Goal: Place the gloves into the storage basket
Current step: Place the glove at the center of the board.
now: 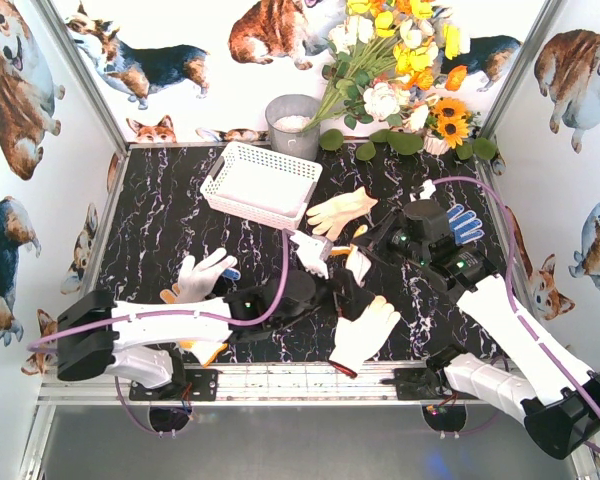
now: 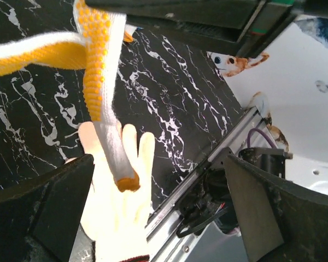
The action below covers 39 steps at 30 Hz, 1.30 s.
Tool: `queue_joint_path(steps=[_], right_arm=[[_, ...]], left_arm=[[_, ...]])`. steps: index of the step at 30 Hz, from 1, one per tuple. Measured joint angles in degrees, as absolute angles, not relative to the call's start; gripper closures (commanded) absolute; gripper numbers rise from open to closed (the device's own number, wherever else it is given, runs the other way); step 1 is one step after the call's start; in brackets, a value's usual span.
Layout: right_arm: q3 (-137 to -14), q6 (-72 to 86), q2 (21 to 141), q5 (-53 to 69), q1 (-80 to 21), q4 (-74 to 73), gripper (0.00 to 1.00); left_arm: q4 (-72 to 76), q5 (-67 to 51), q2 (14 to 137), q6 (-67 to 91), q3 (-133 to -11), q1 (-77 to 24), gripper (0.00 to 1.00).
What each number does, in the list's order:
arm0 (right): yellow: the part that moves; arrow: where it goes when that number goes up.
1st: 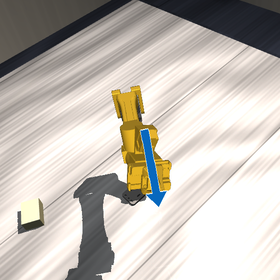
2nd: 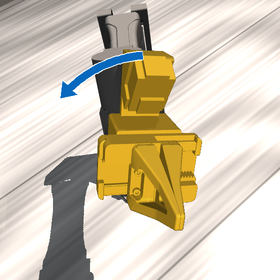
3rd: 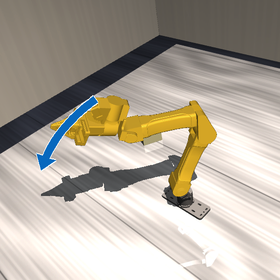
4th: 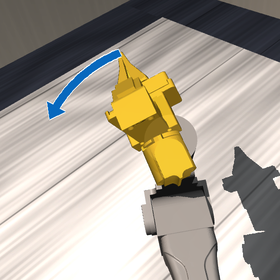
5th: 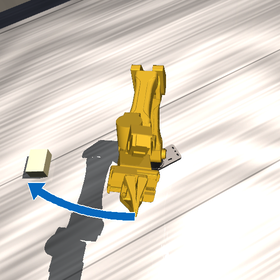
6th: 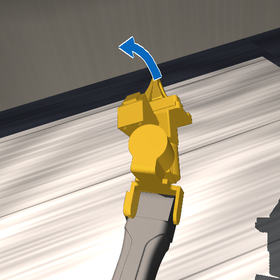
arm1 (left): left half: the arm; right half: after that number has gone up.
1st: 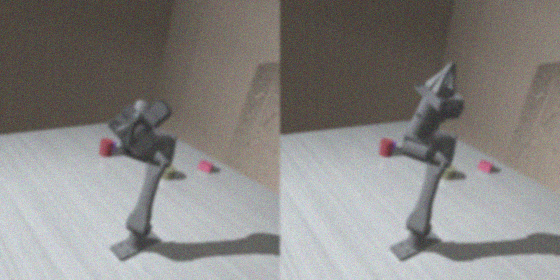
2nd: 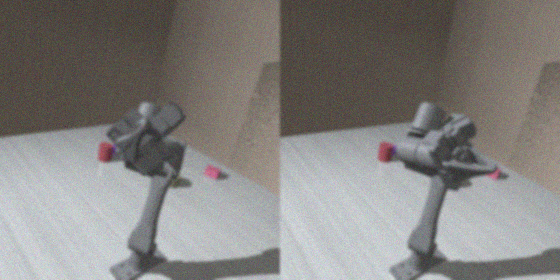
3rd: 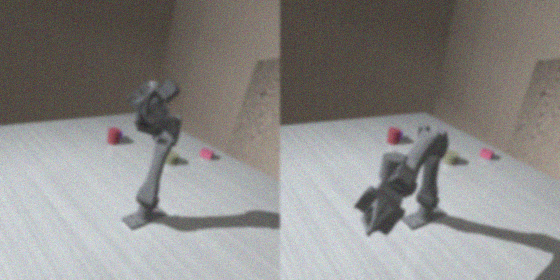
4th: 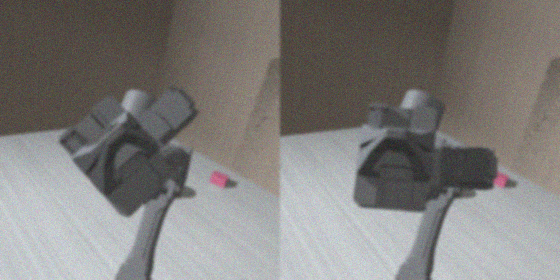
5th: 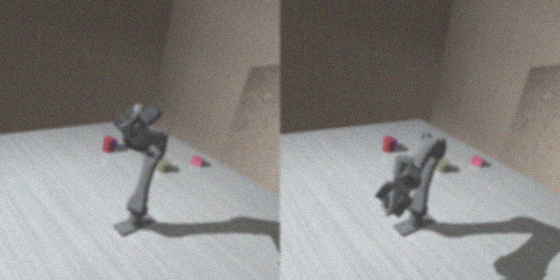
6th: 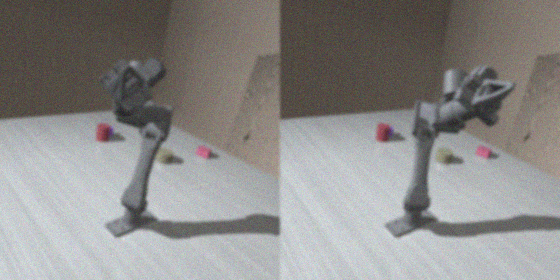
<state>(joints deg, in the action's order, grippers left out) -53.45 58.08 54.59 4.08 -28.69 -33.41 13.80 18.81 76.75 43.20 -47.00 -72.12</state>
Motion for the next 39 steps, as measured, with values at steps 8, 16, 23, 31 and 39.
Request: queue_joint_path(steps=[8, 16, 23, 31, 39], right_arm=[[-53.5, 59.5, 54.6, 4.2, -28.8, -30.2, 1.0], [-53.5, 58.5, 53.7, 2.7, -28.8, -30.7, 1.0], [-53.5, 52.3, 53.2, -2.8, -28.8, -34.5, 1.0], [-55.4, 44.8, 55.3, -10.0, -28.9, -41.9, 1.0], [-53.1, 45.4, 57.3, -11.6, -28.9, -36.1, 1.0]], left_arm=[[13.2, 23.2, 82.4, 46.5, -48.8, -72.2, 0.69], [10.5, 23.6, 83.3, 46.2, -50.4, -72.2, 1.0], [5.3, 17.7, 83.0, 44.2, -56.7, -72.2, 1.0], [1.3, 10.6, 85.9, 44.3, -60.6, -70.7, 1.0], [3.1, 4.0, 85.9, 46.2, -57.6, -64.6, 1.0]])
